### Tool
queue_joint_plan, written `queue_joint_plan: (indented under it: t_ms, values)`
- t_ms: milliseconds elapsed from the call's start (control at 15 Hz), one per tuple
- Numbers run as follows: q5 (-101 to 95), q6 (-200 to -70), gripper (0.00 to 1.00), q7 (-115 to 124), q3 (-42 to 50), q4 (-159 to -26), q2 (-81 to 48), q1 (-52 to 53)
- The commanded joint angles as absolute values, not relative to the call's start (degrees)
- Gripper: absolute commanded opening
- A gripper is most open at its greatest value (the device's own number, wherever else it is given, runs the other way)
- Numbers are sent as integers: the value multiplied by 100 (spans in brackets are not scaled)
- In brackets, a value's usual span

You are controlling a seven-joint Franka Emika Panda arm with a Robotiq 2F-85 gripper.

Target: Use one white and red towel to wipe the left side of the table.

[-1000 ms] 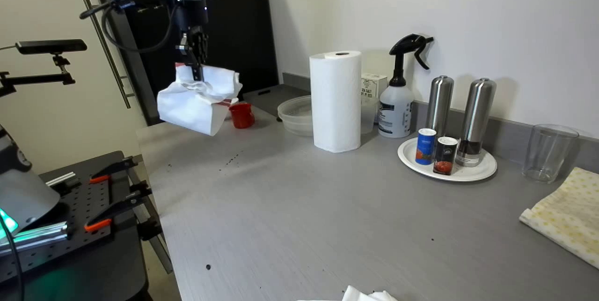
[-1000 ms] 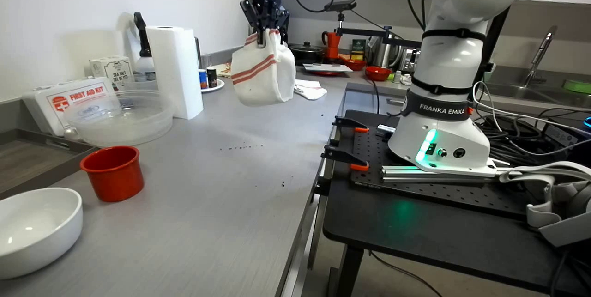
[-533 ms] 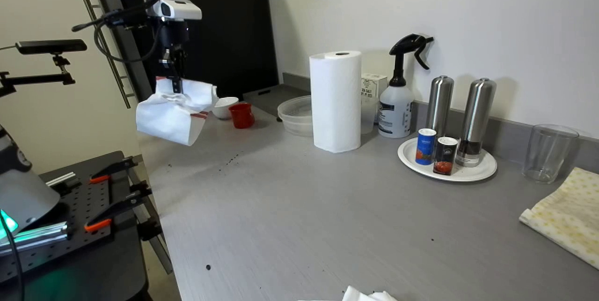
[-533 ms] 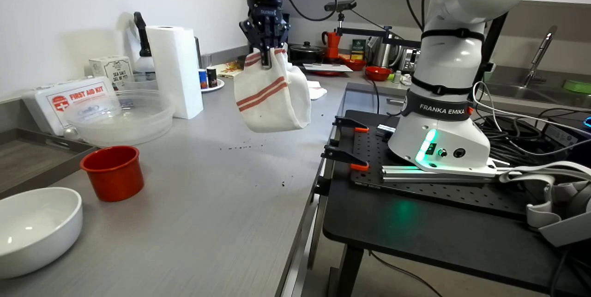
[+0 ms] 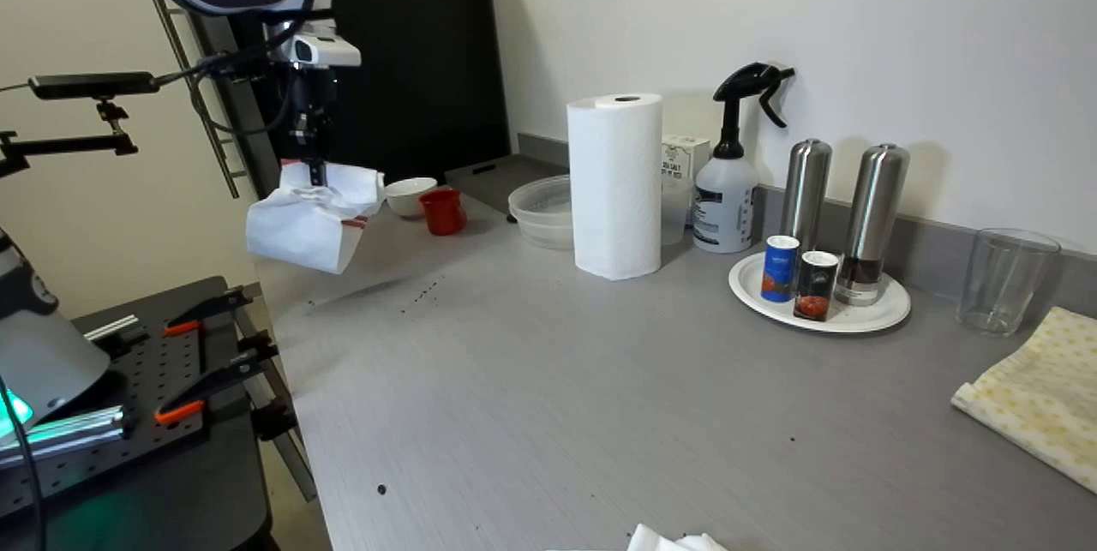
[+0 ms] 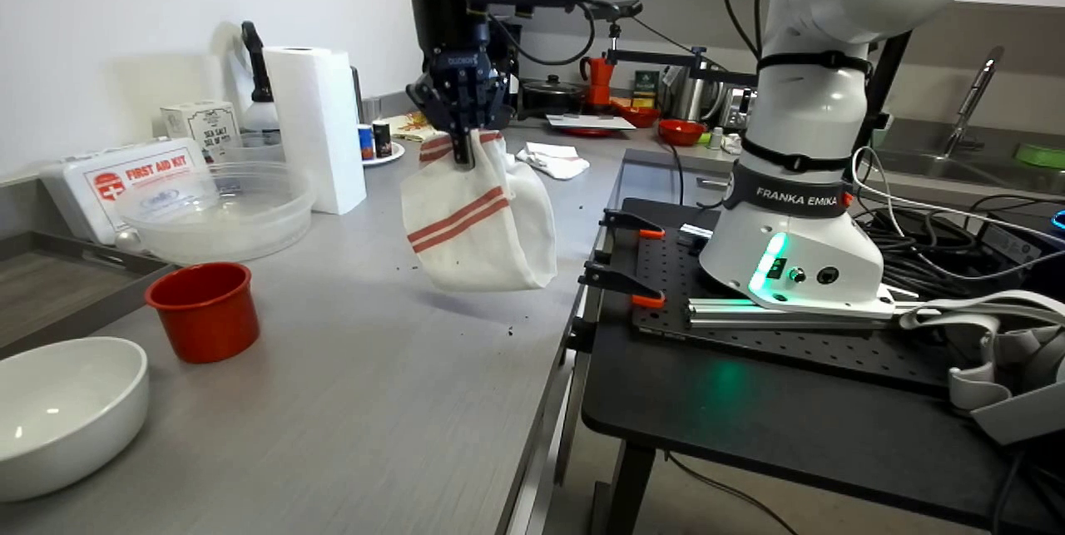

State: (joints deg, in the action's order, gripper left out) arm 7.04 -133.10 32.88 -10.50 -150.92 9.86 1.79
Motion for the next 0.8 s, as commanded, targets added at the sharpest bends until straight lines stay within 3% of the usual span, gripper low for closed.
queue_joint_plan:
  t_ms: [0,733]
  values:
    - [502,-13646,3,3631,-1081,-14745,245,312]
    - [275,-14282,3,3705,-681,-13784,-1647,727]
